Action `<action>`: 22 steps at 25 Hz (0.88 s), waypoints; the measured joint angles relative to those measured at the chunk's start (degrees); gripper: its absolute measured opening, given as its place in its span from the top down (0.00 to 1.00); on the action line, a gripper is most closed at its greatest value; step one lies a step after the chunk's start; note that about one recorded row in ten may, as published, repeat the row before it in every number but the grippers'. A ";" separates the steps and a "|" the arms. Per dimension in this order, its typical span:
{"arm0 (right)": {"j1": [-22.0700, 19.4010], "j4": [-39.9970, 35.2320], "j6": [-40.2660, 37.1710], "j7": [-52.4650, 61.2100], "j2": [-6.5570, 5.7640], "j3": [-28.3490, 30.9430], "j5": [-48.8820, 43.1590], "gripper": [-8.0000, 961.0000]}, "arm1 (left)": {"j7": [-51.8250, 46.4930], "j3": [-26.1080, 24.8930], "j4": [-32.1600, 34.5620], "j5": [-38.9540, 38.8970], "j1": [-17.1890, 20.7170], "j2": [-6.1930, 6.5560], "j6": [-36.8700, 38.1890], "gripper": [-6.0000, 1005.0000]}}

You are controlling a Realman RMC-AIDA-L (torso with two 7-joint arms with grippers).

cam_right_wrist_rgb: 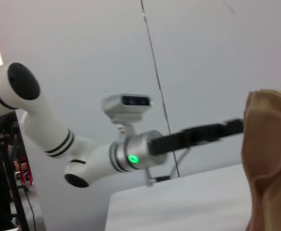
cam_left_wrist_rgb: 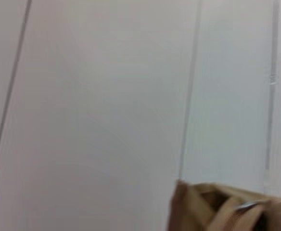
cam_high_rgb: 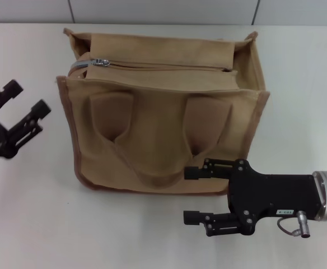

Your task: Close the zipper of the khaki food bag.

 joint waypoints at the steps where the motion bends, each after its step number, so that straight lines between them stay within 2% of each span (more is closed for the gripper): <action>1: 0.25 0.02 -0.09 0.00 0.01 -0.05 0.01 0.20 | 0.02 -0.53 -0.69 -0.06 -0.63 -0.02 -1.99 0.25; 2: 0.47 0.14 -0.13 0.00 0.05 -0.12 0.01 0.20 | 0.16 -0.91 -1.91 -0.13 -2.15 -0.10 -5.60 0.26; 6: 1.14 1.21 -0.14 -0.01 0.08 -0.20 0.01 0.20 | 2.50 -0.68 -4.39 0.24 -5.05 -0.12 -9.85 0.26; 8: 1.19 1.67 -0.14 -0.07 0.08 -0.21 0.01 0.20 | 3.78 -0.27 -5.03 0.36 -6.34 -0.12 -10.48 0.26; 13: 0.64 2.36 -0.10 -0.78 0.07 -0.03 0.01 0.20 | 3.86 -0.14 -5.08 0.40 -6.77 -0.13 -10.56 0.27; 14: 0.55 2.39 -0.01 -0.79 0.07 0.03 0.01 0.20 | 4.35 1.70 -5.28 0.49 -9.14 -0.26 -11.01 0.27; 16: 0.46 2.41 0.21 -0.82 0.06 0.01 0.01 0.20 | 4.51 1.50 -5.78 -0.18 -9.60 -0.37 -10.97 0.27; 22: 0.45 2.57 0.42 -1.18 0.06 0.13 -0.01 0.20 | 4.56 0.94 -7.97 -5.63 -10.64 -0.45 -10.35 0.28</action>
